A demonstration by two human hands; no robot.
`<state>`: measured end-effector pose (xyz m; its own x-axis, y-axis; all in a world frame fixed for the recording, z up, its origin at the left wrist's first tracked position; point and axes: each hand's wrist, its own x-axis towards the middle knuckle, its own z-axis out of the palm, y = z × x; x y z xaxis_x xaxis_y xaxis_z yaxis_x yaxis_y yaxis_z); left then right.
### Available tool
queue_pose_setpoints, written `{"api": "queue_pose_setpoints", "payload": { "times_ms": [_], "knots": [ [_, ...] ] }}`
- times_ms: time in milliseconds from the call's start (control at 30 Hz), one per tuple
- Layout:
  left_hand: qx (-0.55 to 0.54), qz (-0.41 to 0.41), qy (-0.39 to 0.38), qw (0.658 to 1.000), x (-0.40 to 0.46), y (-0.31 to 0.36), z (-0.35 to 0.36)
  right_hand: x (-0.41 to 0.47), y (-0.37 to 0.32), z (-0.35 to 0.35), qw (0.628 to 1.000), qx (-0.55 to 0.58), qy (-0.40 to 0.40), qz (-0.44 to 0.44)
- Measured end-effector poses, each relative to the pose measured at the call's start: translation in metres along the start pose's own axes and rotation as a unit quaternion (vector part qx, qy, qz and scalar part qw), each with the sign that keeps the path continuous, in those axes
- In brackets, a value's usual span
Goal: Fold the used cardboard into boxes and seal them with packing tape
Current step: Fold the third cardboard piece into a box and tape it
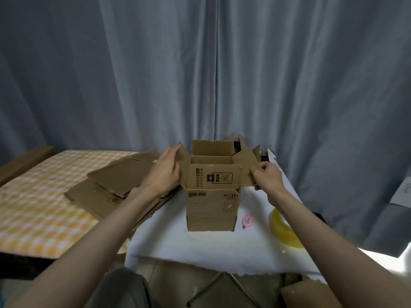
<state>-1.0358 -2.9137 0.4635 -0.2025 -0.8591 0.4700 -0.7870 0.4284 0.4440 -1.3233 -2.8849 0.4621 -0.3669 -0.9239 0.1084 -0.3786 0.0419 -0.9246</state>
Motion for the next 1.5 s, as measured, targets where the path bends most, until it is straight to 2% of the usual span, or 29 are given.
{"api": "queue_pose_setpoints", "payload": {
  "times_ms": [67, 133, 233, 333, 433, 500, 733, 933, 1167, 1267, 1367, 1433, 1500],
  "knots": [
    [0.039, 0.018, -0.008, 0.999, -0.002, -0.014, 0.002, 0.003, 0.004, -0.005, 1.0, 0.008, 0.009, 0.028],
    [0.046, -0.009, -0.031, 0.998, -0.007, -0.027, 0.006, 0.004, 0.008, -0.01, 0.998, 0.028, 0.008, 0.059],
    [0.044, -0.012, -0.054, 0.998, -0.016, -0.038, 0.01, 0.004, 0.012, -0.01, 0.994, 0.052, -0.029, 0.089],
    [-0.027, 0.02, -0.02, 0.999, -0.016, -0.032, 0.008, 0.003, 0.011, -0.006, 0.994, 0.047, -0.045, 0.089],
    [-0.174, -0.029, -0.04, 0.984, -0.014, -0.013, 0.001, 0.003, 0.009, -0.006, 0.994, 0.037, -0.05, 0.086],
    [-0.216, -0.053, -0.066, 0.973, -0.012, -0.006, 0.001, 0.001, 0.01, -0.007, 0.993, 0.035, -0.06, 0.092],
    [-0.106, -0.075, -0.042, 0.991, 0.007, 0.003, 0.02, -0.005, 0.015, -0.013, 0.992, 0.022, -0.078, 0.099],
    [-0.146, -0.141, -0.116, 0.972, 0.033, 0.015, 0.028, -0.006, 0.012, -0.012, 0.992, 0.015, -0.085, 0.087],
    [-0.153, -0.158, -0.207, 0.953, 0.064, 0.015, 0.023, -0.003, 0.01, -0.013, 0.993, 0.006, -0.09, 0.076],
    [-0.132, -0.13, -0.214, 0.959, 0.072, 0.014, 0.023, -0.003, 0.009, -0.013, 0.994, 0.011, -0.084, 0.074],
    [-0.031, -0.052, -0.214, 0.975, 0.068, 0.008, 0.025, -0.001, 0.009, -0.014, 0.994, 0.001, -0.083, 0.072],
    [0.055, -0.004, -0.244, 0.968, 0.062, 0.004, 0.029, 0.001, 0.008, -0.013, 0.995, 0.004, -0.075, 0.06],
    [0.112, 0.009, -0.278, 0.954, 0.056, 0.002, 0.034, 0.001, 0.004, -0.008, 0.998, 0.024, -0.054, 0.027]
  ]
}}
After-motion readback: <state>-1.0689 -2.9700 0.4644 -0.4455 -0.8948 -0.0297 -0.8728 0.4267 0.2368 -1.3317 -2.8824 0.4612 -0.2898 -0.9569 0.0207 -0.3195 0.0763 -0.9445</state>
